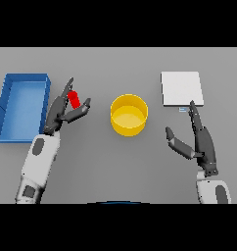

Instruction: Pick up the red beaker and tilt it to pour out 1 green nut into yellow bowl. Pick up the yellow bowl and place it on the metallic measuring scale.

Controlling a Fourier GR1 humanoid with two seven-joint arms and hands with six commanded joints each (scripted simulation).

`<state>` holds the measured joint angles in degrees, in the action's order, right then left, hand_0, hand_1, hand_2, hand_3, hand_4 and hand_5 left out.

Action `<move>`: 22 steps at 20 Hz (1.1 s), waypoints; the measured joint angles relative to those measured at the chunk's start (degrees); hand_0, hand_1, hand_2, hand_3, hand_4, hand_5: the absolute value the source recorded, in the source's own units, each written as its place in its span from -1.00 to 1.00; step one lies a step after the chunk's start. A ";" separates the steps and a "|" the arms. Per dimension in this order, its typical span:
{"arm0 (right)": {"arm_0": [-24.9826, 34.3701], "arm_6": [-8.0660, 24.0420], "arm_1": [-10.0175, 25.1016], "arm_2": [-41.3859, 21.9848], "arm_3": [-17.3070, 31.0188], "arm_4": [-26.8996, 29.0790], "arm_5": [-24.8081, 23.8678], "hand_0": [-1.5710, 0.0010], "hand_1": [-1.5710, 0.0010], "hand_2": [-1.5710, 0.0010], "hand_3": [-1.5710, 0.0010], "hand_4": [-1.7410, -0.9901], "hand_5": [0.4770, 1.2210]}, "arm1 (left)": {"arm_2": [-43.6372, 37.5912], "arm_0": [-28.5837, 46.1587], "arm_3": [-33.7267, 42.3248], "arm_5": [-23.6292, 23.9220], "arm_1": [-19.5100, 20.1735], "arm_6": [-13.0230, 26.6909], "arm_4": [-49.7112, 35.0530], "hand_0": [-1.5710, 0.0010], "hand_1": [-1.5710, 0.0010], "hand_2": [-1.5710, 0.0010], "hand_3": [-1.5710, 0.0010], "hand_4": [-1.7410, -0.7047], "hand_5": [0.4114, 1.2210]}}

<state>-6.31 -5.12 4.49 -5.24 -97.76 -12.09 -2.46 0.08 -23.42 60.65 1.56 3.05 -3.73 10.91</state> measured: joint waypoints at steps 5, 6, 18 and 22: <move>-0.06 0.37 -0.21 -0.37 0.52 -0.55 -0.08 1.00 1.00 1.00 1.00 0.28 -0.56 | -1.94 -2.91 -4.95 -0.08 -0.67 -3.93 -1.43 1.00 1.00 1.00 1.00 -0.24 -0.28; -0.10 0.36 0.00 -0.29 0.51 -0.77 -0.21 1.00 1.00 1.00 1.00 0.28 -0.56 | -2.50 -3.42 -6.52 0.03 -0.99 -4.93 -1.78 1.00 0.97 0.91 0.96 -0.30 -0.23; -0.59 -0.01 -0.05 0.07 0.20 -0.69 -0.65 1.00 1.00 1.00 1.00 0.29 -0.55 | -2.75 -6.46 -9.28 2.75 -2.84 -2.80 -0.03 -0.81 -0.81 -0.82 -0.75 -0.64 0.85; -0.52 -0.52 -0.41 -0.08 0.16 -0.47 -0.60 1.00 1.00 1.00 1.00 0.29 -0.54 | -4.03 -6.80 -8.01 4.00 -3.28 -6.63 -3.06 -0.92 -0.92 -0.93 -0.90 -0.85 0.77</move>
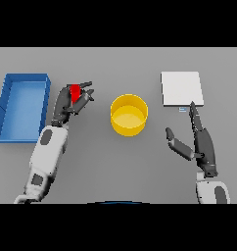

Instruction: Pick up the red beaker and tilt it to pour out 1 green nut into yellow bowl. Pick up the yellow bowl and place it on the metallic measuring scale.

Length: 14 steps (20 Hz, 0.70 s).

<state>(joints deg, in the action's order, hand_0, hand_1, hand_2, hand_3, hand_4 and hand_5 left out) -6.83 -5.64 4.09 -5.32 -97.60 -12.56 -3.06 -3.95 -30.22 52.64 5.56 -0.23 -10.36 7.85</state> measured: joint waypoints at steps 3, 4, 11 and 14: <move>-0.16 -0.23 0.15 -0.04 0.07 -0.64 -0.38 1.00 1.00 1.00 1.00 0.28 -0.54 | 0.29 -0.04 2.20 1.91 -0.35 0.51 -0.78 -0.96 -0.96 -0.96 -0.95 -0.92 0.74; 0.00 0.00 0.35 0.05 0.35 -1.03 -0.62 1.00 1.00 1.00 1.00 0.27 -0.53 | 0.94 -0.01 3.97 2.13 -0.03 1.00 -0.68 -0.97 -0.97 -0.97 -0.96 -0.94 0.73; -0.28 -0.32 0.78 -0.40 -0.18 -1.60 -0.21 1.00 1.00 1.00 1.00 0.29 -0.47 | 11.74 -1.86 10.92 -1.19 6.98 11.14 8.19 -0.99 -0.99 -0.99 -0.99 -0.98 0.76; -0.17 0.24 0.73 -0.50 -0.27 -1.74 -0.20 1.00 1.00 1.00 1.00 0.29 -0.46 | 14.88 -3.42 11.00 -1.67 8.02 13.98 10.67 -0.99 -0.99 -0.99 -0.99 -0.98 0.73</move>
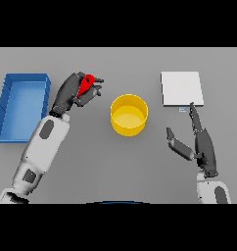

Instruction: Pick up the red beaker and tilt it to pour out 1 green nut into yellow bowl. Pick up the yellow bowl and place it on the metallic measuring scale.

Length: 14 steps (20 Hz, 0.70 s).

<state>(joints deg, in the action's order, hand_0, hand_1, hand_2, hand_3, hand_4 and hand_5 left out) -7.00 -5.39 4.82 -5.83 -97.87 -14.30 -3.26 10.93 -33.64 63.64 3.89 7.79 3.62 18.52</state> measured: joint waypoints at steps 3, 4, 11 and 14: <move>0.12 1.07 -0.05 -0.13 -0.25 -0.24 -0.04 1.00 1.00 1.00 1.00 0.29 -0.45 | 2.53 -2.12 -1.15 0.25 0.65 3.12 2.41 -0.99 -0.99 -0.99 -0.99 -0.99 0.74; 0.24 1.36 0.00 -0.18 -0.25 -0.36 -0.02 1.00 1.00 1.00 1.00 0.30 -0.45 | 4.27 -2.93 -1.23 0.34 1.27 4.50 4.44 -1.00 -1.00 -1.00 -0.99 -0.99 0.77; -0.51 1.43 -0.54 -0.88 -1.19 -0.08 0.61 1.00 1.00 1.00 1.00 0.25 -0.40 | 18.30 -10.18 -3.17 -3.36 6.53 10.78 19.87 -1.00 -1.00 -1.00 -1.00 -1.00 0.88; -0.33 1.84 -0.15 -0.29 -1.85 0.28 0.47 1.00 1.00 1.00 1.00 0.22 -0.39 | 22.26 -13.96 -5.05 -5.66 7.46 10.80 23.57 -1.00 -1.00 -1.00 -1.00 -0.90 0.94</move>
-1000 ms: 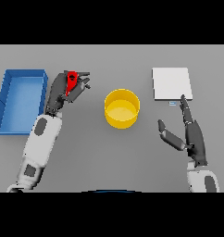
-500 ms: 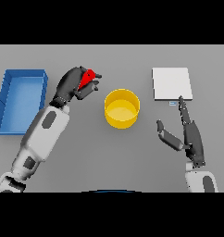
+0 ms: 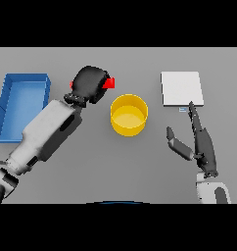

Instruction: Pick up the red beaker and tilt it to pour out 1 green nut into yellow bowl. Pick up the yellow bowl and place it on the metallic measuring scale.

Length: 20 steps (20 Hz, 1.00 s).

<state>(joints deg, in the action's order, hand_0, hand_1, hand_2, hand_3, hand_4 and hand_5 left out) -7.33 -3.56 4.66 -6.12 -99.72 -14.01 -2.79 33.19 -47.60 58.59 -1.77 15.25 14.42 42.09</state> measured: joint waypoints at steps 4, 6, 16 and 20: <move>0.86 -0.30 -0.32 0.60 1.50 1.33 0.41 1.00 1.00 1.00 1.00 0.21 -0.43 | 5.47 -4.58 -0.75 -5.32 2.44 -1.08 4.15 -1.00 -1.00 -1.00 -0.77 -0.90 0.97; -0.69 -2.35 -1.28 0.17 1.52 1.63 0.40 1.00 1.00 1.00 1.00 0.19 -0.46 | 8.70 -6.88 -2.15 -8.27 1.94 -2.20 5.80 -1.00 -1.00 -1.00 -0.63 -0.92 0.98; -0.63 -1.55 -2.43 0.70 1.70 2.50 -0.38 1.00 1.00 1.00 1.00 0.20 -0.59 | 24.21 -16.45 -9.16 -14.43 0.75 -9.27 14.86 -1.00 -1.00 -1.00 -0.96 -0.99 1.00; -0.27 -0.68 -2.29 0.77 2.22 1.72 -0.94 1.00 1.00 1.00 1.00 0.24 -0.67 | 28.92 -20.07 -10.51 -15.83 0.45 -11.04 17.53 -1.00 -1.00 -1.00 -0.98 -1.00 1.00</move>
<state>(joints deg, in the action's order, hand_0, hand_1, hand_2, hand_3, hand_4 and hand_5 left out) -7.60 -4.24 2.37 -5.35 -97.51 -12.29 -3.72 62.11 -67.67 48.08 -17.60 15.70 3.38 59.62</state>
